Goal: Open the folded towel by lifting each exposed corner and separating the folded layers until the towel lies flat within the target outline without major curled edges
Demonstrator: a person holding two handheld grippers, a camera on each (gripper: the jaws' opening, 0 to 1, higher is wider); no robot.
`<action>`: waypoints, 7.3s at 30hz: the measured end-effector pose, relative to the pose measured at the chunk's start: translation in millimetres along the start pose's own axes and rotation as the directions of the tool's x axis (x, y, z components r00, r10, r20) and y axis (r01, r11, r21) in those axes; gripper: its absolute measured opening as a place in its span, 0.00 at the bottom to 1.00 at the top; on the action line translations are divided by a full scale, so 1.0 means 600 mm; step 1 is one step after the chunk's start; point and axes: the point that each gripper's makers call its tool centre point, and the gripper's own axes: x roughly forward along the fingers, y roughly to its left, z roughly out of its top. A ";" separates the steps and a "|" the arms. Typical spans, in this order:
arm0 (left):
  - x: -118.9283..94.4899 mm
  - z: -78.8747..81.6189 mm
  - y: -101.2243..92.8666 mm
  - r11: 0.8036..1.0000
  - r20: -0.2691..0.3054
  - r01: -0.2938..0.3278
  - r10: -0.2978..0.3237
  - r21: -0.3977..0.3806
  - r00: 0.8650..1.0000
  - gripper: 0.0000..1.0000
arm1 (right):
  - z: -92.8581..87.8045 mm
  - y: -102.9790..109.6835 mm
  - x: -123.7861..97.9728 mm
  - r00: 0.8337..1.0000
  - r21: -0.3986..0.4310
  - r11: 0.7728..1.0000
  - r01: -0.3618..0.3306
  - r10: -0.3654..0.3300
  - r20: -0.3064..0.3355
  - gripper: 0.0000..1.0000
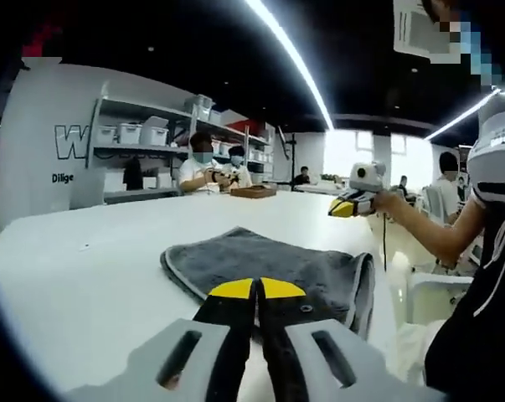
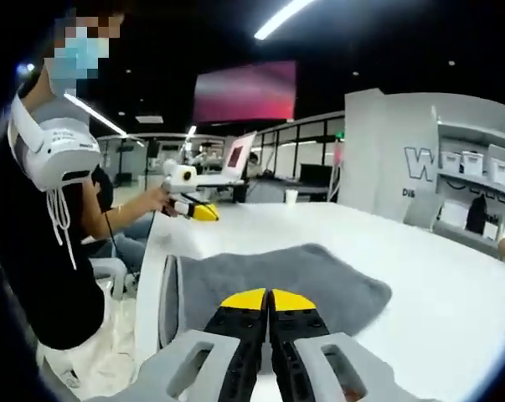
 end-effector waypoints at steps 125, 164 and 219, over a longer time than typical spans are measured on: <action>0.209 -0.080 0.217 0.922 -0.073 -0.189 0.175 -0.338 0.982 0.32 | -0.116 -0.282 0.131 0.888 0.189 0.869 0.457 -0.433 -0.157 0.19; 0.263 -0.086 0.239 0.916 -0.069 -0.161 0.145 -0.368 0.987 0.14 | -0.147 -0.283 0.143 0.893 0.254 0.857 0.449 -0.416 -0.172 0.17; 0.203 -0.021 0.284 0.967 -0.035 -0.203 0.200 -0.155 0.979 0.04 | -0.041 -0.289 0.238 0.923 0.054 0.923 0.381 -0.377 -0.074 0.00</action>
